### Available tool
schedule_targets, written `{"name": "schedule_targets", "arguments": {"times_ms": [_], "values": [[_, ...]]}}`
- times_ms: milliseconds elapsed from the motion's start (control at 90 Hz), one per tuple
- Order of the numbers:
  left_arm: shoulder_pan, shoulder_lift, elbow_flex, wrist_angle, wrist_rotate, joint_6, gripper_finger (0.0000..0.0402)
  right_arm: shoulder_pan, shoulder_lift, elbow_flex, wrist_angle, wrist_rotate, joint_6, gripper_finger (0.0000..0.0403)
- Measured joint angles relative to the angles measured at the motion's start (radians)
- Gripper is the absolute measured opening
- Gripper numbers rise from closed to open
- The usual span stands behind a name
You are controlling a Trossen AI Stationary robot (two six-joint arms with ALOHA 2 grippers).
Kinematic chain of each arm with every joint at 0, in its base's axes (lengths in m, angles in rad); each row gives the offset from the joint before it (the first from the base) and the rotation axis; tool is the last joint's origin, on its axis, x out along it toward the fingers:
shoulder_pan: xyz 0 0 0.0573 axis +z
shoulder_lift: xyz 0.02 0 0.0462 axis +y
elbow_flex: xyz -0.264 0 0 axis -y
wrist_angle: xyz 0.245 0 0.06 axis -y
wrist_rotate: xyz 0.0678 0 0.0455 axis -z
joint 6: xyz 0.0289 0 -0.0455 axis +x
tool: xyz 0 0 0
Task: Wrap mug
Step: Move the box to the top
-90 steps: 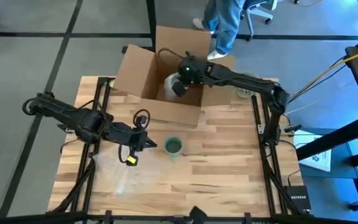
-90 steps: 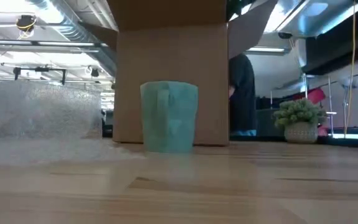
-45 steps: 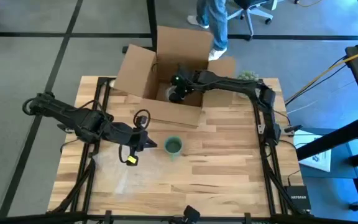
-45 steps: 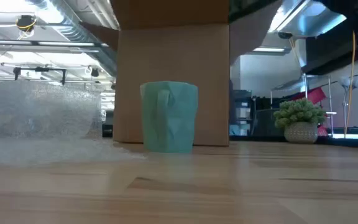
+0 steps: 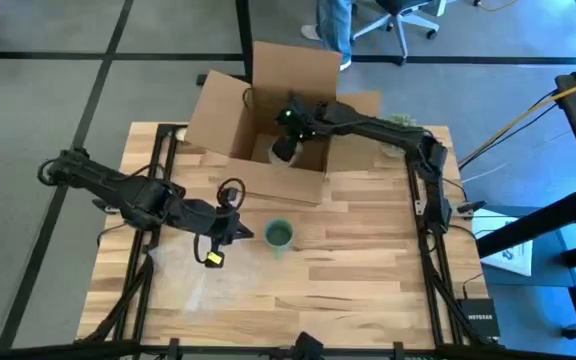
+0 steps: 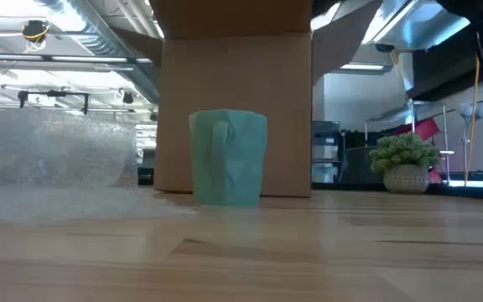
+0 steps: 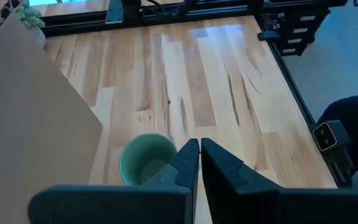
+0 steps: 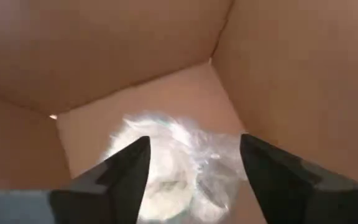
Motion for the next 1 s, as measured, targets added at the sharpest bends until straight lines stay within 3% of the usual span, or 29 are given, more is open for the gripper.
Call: {"name": "schedule_targets", "arguments": {"times_ms": [111,289,456,567,733,844,1000], "values": [[0.000,0.000,0.000,0.017,-0.002,0.005,0.0000,0.019,-0.040,0.082,-0.113,-0.019,-0.030,0.0248],[-0.002,-0.010,0.000,0.012,-0.012,0.012,0.0000,0.109,-0.170,0.088,-0.264,-0.054,-0.047,0.0245],[-0.007,-0.013,0.000,-0.033,-0.022,0.010,0.0000,0.293,-0.294,0.088,-0.382,-0.028,0.007,0.0237],[-0.007,-0.013,0.000,-0.034,-0.023,0.015,0.0000,0.453,-0.367,0.041,-0.399,0.066,0.061,0.0236],[-0.007,-0.013,0.000,-0.045,-0.023,0.018,0.0000,0.676,-0.477,-0.119,-0.394,0.311,0.275,0.0236],[-0.007,-0.013,0.000,-0.046,-0.023,0.020,0.0000,0.806,-0.536,-0.323,-0.345,0.461,0.447,0.0236],[-0.007,-0.013,0.000,-0.045,-0.023,0.030,0.0000,0.878,-0.558,-0.693,-0.032,0.582,0.562,0.0236]]}}
